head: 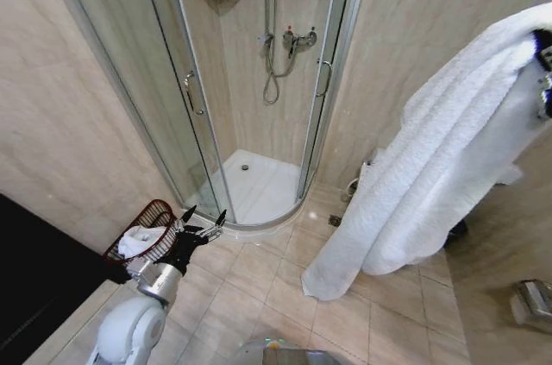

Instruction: Discard the used towel into the hamper.

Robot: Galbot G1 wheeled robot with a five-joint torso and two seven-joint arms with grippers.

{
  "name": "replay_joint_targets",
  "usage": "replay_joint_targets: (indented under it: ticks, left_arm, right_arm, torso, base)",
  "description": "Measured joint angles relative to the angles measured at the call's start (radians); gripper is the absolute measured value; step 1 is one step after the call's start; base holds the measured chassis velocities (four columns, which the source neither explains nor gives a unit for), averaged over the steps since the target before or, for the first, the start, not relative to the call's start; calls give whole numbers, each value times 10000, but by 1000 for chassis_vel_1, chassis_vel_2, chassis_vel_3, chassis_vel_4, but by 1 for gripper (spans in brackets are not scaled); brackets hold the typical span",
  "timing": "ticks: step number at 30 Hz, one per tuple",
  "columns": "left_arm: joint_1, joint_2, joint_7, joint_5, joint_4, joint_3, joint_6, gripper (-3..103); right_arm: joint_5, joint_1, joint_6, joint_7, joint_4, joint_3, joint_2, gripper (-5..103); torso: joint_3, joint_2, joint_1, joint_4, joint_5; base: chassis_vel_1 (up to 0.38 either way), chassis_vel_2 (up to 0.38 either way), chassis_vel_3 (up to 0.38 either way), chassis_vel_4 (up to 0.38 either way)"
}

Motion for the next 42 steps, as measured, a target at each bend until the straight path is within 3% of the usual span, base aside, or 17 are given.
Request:
replay_joint_targets:
  ticks: [3,7,14,21,29,31,35,42]
  left_arm:
    - [0,0,0,0,0,0,0,100]
    - [0,0,0,0,0,0,0,100]
    - [0,0,0,0,0,0,0,100]
    - [0,0,0,0,0,0,0,100]
    - [0,0,0,0,0,0,1,100]
    - [0,0,0,0,0,0,0,100]
    - [1,0,0,0,0,0,0,100]
    - [0,0,0,0,0,0,0,100]
  right_arm:
    - [1043,105,-69,204,-37,178,-256,3]
    - [1706,252,-122,332,-116,401,-661,3]
    - [2377,441,-144,325,-337,650,-1116,3]
    - [2562,356,-151,289,196,524,-837,3]
    - [3061,336,19,-198,124,819,-1002,3]
    - [3718,378,305,-839,-163,986,-1210,3]
    - [4578,448,360,-959,-215,1108,-1314,3]
    - [4687,482,389,-1193,-197,1052,-1489,3]
  torso:
    - [-5,-9,-4,0,2]
    - [-9,-18,-8,3,1]
    - [-14,-28,-11,2,-1]
    - [-17,-35,-15,5,0]
    - [-22,-39,-18,0,-1]
    - [-23,-40,-19,-2,3]
    - [-23,-42,-19,0,0]
    - [-25,-46,-21,1,0]
  base:
    - [56,47,69,84]
    - [80,77,97,98]
    - [111,114,97,106]
    - [102,117,114,106]
    - [32,25,29,25]
    - [0,0,0,0]
    - [0,0,0,0]
    - [0,0,0,0]
